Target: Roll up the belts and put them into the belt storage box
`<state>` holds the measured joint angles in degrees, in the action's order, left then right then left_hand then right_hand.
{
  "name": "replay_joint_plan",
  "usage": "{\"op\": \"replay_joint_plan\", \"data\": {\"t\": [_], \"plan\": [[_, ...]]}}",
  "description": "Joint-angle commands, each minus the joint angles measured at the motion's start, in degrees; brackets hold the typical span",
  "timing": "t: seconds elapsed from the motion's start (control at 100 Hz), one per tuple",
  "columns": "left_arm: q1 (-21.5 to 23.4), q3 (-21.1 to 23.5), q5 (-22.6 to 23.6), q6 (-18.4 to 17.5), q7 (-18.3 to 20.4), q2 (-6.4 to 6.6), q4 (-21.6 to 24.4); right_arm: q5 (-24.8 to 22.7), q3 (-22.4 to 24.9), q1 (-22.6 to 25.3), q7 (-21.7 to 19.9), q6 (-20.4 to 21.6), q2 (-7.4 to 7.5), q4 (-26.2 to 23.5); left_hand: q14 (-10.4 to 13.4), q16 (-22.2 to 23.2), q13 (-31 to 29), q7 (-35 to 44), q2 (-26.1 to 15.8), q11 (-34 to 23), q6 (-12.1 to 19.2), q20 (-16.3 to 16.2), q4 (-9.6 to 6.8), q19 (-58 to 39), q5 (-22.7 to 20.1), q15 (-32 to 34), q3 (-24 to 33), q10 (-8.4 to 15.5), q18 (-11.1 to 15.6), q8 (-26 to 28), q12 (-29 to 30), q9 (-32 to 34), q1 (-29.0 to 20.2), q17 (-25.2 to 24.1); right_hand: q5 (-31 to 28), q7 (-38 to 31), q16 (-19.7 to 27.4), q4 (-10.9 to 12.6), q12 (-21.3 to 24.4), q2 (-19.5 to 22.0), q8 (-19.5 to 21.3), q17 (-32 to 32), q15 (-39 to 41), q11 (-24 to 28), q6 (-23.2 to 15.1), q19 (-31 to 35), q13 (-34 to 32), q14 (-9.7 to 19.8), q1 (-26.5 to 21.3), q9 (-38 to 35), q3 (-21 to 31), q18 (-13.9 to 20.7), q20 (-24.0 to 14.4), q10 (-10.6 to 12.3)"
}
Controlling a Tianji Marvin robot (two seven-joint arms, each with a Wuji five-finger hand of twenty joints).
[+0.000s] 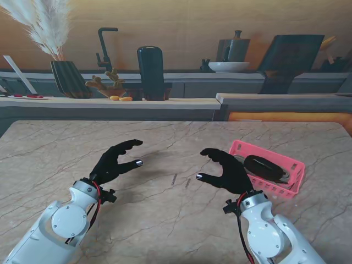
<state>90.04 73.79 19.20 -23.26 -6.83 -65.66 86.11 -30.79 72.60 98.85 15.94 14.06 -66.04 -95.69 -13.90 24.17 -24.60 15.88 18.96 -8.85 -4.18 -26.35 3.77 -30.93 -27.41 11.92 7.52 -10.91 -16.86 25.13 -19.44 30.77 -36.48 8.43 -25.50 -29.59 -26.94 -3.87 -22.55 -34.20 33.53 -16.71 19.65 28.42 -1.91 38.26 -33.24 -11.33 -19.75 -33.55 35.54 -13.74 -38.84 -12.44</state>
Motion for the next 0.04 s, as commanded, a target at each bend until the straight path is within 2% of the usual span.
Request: {"op": "replay_joint_plan", "data": {"t": [0.0, 0.03], "plan": [[0.3, -0.1, -0.1, 0.2, 0.3, -0.19, 0.2, -0.1, -0.1, 0.4, 0.0, 0.2, -0.32, -0.6, 0.1, -0.5, 1.4, -1.9, 1.2, 1.9, 2.1, -0.1, -1.71, 1.3, 0.6, -1.1, 0.7, 0.4, 0.3, -0.7, 0.7, -0.8, 1.2, 0.2, -0.1, 1.1, -0.7, -0.6, -0.4, 2.4, 0.4, 0.0, 0.6, -0.1, 0.0, -1.3, -0.7, 0.8, 2.7, -0.8, -0.6, 0.1, -1.5, 0.0], [0.3, -0.2, -0.1, 0.3, 0.3, -0.19, 0.2, 0.1, -0.1, 0.3, -0.1, 0.2, -0.32, -0.5, 0.1, -0.5, 1.5, -1.9, 1.3, 1.9, 2.2, -0.1, -1.7, 1.3, 0.6, -1.1, 0.7, 0.4, 0.3, -0.7, 0.7, -0.8, 1.2, 0.2, -0.1, 1.1, -0.7, -0.6, -0.4, 2.4, 0.5, 0.0, 0.6, -0.2, 0.1, -1.3, -0.7, 0.7, 2.7, -0.8, -0.6, 0.1, -1.5, 0.0]]}}
